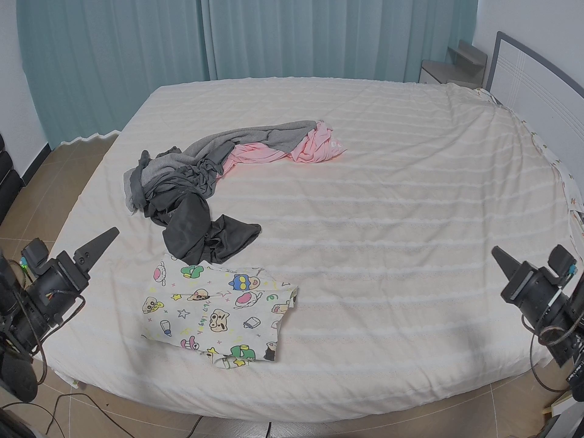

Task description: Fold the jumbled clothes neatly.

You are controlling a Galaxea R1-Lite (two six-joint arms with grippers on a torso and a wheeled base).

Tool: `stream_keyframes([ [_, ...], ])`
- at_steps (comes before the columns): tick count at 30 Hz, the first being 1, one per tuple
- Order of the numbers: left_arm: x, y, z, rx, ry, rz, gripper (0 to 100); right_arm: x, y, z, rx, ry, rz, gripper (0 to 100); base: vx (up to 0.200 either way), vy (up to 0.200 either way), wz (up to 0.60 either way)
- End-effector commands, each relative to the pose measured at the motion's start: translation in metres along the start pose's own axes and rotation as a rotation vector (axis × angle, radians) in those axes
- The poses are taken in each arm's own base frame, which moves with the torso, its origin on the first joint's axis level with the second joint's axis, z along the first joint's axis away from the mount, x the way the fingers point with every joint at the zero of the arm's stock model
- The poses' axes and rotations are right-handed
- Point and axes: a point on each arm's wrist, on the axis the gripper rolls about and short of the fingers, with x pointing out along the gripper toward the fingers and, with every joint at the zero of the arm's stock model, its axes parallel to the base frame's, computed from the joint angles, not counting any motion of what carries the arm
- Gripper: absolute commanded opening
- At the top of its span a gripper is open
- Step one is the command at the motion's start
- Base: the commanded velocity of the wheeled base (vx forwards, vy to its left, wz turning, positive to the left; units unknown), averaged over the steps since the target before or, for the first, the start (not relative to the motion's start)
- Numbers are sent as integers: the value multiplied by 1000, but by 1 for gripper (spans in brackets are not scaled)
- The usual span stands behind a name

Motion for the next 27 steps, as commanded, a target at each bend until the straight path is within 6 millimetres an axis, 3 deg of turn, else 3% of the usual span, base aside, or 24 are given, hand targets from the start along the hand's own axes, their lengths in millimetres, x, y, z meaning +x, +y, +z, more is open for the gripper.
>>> stream_keyframes([
  [1,-119,-73,-22,128,-44,-324,100,-108,-31,19,-159,-200,-78,0,0,0,0],
  [5,-156,-74,-45,195,-68,-309,100,-126,-43,10,-194,-194,-145,0,0,0,0],
  [6,-165,-76,-49,199,-69,-313,100,-139,-51,2,-212,-202,-222,0,0,0,0],
  [10,-188,-78,-59,164,20,-334,100,-159,-58,-13,-306,-211,-264,0,0,0,0],
  [15,-185,-68,-71,212,54,-305,100,-173,-62,-35,-384,-172,-204,0,0,0,0],
  [16,-182,-56,-84,277,65,-277,100,-176,-62,-44,-380,-109,-133,0,0,0,0],
  [19,-181,-45,-98,403,64,-235,100,-176,-61,-44,-368,-97,-86,0,0,0,0],
  [23,-181,-38,-96,456,-51,44,100,-176,-60,-45,-386,-74,-27,0,0,0,0],
  [27,-182,-31,-92,693,-157,411,100,-176,-60,-45,-400,-72,-22,0,0,0,0],
])
